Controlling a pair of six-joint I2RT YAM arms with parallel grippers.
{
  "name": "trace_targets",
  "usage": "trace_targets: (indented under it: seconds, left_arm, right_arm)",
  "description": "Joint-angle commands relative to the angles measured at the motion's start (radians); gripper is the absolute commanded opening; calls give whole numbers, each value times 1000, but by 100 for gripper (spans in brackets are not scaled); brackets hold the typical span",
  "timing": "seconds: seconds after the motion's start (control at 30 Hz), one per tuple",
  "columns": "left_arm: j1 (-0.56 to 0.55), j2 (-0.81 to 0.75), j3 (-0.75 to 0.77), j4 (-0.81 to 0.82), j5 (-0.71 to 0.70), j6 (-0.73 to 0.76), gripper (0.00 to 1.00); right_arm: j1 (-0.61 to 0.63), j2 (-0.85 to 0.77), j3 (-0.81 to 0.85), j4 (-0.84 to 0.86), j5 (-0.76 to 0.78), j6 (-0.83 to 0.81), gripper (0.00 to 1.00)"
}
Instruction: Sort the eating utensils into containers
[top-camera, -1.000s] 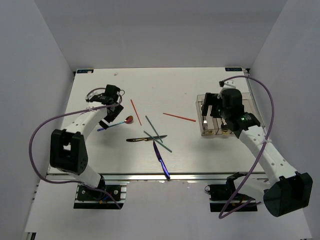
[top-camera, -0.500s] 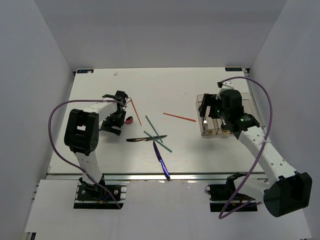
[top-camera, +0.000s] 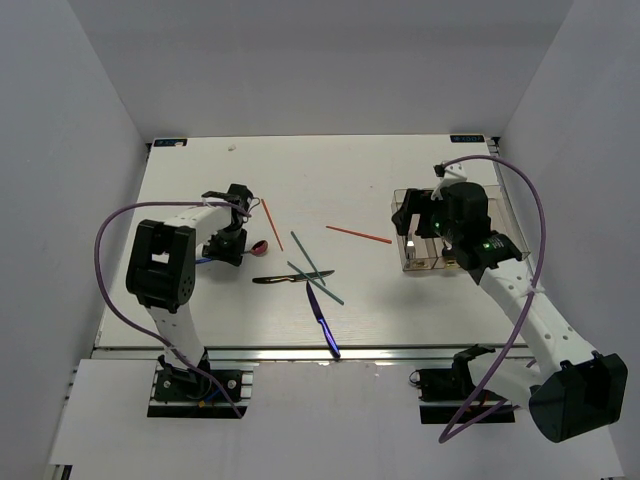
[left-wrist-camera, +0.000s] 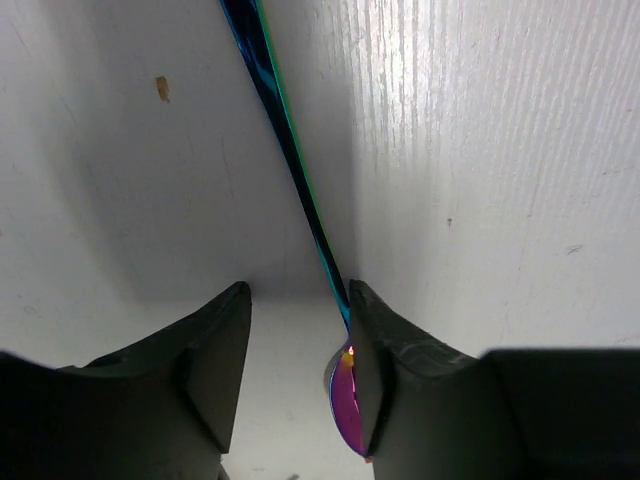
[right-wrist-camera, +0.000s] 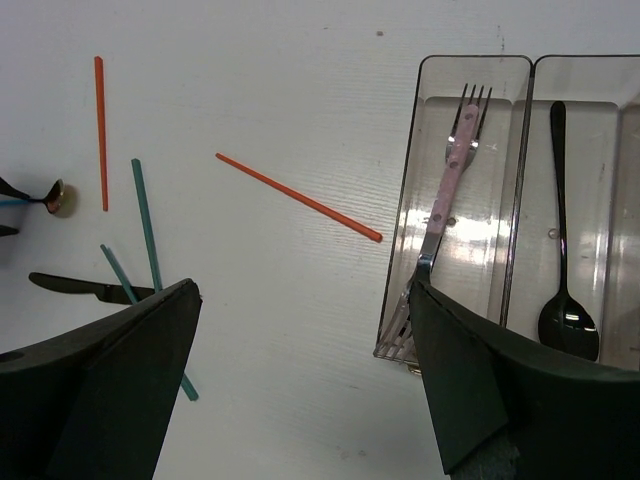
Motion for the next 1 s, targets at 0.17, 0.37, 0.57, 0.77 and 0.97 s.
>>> trace_targets:
  seconds: [0.17,0.37,0.57,0.77,0.97]
  left_arm:
    - [42,116,-79,73,22,28,52]
    - [45,150,-159,163,79,60,18]
    - [49,124,-202,207,79,91,0]
    - [5,-58,-190,219,-68,181,0]
    - [-78,-325,-259,370,-162,354,0]
  right_arm:
    - [2,-45,-16,67,-32,8,89]
    - [2,-56,-24,78,-41,10,89]
    - [2,-70,-36,93,-70,13,89]
    - [2,-62,-53,142,-208,39,89]
    - [7,-23,-137,424,-565,247,89]
